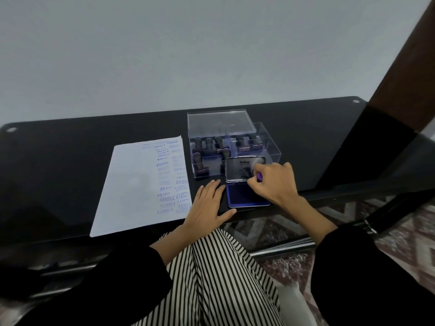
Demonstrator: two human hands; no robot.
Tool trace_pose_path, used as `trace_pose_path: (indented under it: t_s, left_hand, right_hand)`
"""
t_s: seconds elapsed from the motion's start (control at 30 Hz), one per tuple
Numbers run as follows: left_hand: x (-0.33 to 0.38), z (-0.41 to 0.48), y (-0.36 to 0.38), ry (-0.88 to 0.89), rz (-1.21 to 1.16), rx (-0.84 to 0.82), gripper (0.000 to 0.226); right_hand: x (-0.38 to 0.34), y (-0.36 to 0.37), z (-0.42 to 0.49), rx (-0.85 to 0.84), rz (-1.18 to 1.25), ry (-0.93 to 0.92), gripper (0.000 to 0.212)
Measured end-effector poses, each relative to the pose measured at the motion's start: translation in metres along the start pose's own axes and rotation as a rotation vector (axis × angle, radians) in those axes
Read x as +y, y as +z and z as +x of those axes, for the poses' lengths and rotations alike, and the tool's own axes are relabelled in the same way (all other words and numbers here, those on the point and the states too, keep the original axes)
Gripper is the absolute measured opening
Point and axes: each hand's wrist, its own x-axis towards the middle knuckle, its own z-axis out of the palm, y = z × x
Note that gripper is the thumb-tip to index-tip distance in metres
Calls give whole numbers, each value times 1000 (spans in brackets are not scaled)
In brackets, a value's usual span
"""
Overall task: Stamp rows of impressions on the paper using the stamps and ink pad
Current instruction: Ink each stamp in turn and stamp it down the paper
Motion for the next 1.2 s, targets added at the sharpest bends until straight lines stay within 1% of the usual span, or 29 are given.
trace_pose_path:
  t_s: [0.17, 0.3, 0.4, 0.47, 0.53, 0.67, 0.83, 0.9, 1.0, 1.1, 1.2]
  left_hand:
    - [1, 2, 0, -9, 14, 22, 71]
    - [2, 5, 1, -26, 36, 63, 73]
    - [3, 5, 3, -37, 76, 68, 86]
    - [3, 5, 4, -37, 95, 74, 96]
    - [3, 6, 5, -34, 95, 84, 98]
    - [2, 6, 4, -21, 98, 101, 95]
    - [2, 5, 2, -21, 91, 72, 95]
    - [2, 5, 2, -16, 63, 56, 89]
    - [2, 5, 4, -7, 34, 48, 75]
    - [3, 4, 4, -13, 36, 40, 74]
    - [2, 4, 6, -17, 61, 27, 75]
  right_hand:
    - [-2, 4, 5, 8, -86, -34, 23]
    - [1, 6, 7, 13, -75, -61, 20]
    - [4, 9, 8, 54, -40, -59, 20]
    - [4, 8, 9, 38, -43, -61, 22]
    - [3, 7, 10, 18, -57, -59, 22]
    - [0, 3, 7, 38, -57, -7, 23]
    - [3, 7, 2, 12, -60, 28, 23]
    - [2, 10, 2, 11, -49, 55, 24]
    - [-2, 16, 0, 94, -28, 56, 26]
    - [-4, 20, 2, 141, -66, 43, 33]
    - [-6, 22, 5, 151, -101, 30, 32]
